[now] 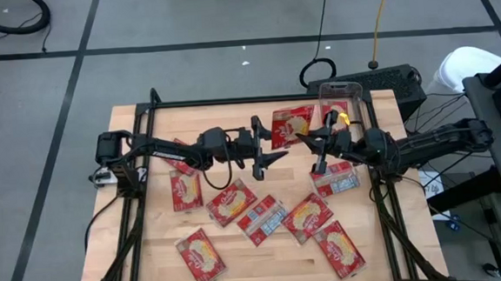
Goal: Sort popcorn bags into baskets
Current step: Put the red popcorn bag into the transparent bin
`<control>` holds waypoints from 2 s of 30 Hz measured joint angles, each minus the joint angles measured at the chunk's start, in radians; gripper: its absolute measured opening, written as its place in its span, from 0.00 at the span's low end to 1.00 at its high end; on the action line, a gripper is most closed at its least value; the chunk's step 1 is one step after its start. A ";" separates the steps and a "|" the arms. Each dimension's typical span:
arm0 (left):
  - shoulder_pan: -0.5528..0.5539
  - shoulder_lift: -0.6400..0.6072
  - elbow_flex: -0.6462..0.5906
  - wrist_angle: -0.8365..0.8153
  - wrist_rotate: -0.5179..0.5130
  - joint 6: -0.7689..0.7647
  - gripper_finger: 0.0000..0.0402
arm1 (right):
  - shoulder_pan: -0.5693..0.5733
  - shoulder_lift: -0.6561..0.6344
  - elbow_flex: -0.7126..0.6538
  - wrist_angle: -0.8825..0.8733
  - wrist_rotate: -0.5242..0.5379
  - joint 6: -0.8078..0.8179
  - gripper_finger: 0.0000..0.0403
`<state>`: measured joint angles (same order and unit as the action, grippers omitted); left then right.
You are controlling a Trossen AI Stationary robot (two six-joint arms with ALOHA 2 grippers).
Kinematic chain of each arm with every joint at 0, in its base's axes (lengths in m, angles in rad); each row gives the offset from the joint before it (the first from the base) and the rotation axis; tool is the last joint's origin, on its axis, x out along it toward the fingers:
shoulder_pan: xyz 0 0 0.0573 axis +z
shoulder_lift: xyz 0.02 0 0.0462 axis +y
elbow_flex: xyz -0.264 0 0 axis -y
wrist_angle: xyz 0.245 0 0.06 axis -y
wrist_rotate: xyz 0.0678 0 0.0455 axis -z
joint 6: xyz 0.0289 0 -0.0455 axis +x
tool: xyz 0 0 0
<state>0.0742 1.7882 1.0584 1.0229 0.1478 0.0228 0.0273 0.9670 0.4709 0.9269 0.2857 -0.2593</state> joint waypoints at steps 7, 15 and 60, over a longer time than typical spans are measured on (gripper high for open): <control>0.000 -0.001 0.000 -0.010 0.021 -0.006 0.28 | 0.000 0.007 0.000 0.010 -0.011 0.001 0.03; 0.008 -0.001 0.000 -0.024 0.033 -0.052 0.05 | 0.002 0.002 0.000 0.001 -0.025 0.022 0.04; -0.005 0.000 0.000 -0.022 0.060 -0.160 0.09 | -0.026 -0.146 0.422 -0.951 -0.210 0.351 0.08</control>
<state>0.0693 1.7878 1.0580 1.0007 0.2075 -0.1368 0.0013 0.8206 0.8932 -0.0241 0.0758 0.0914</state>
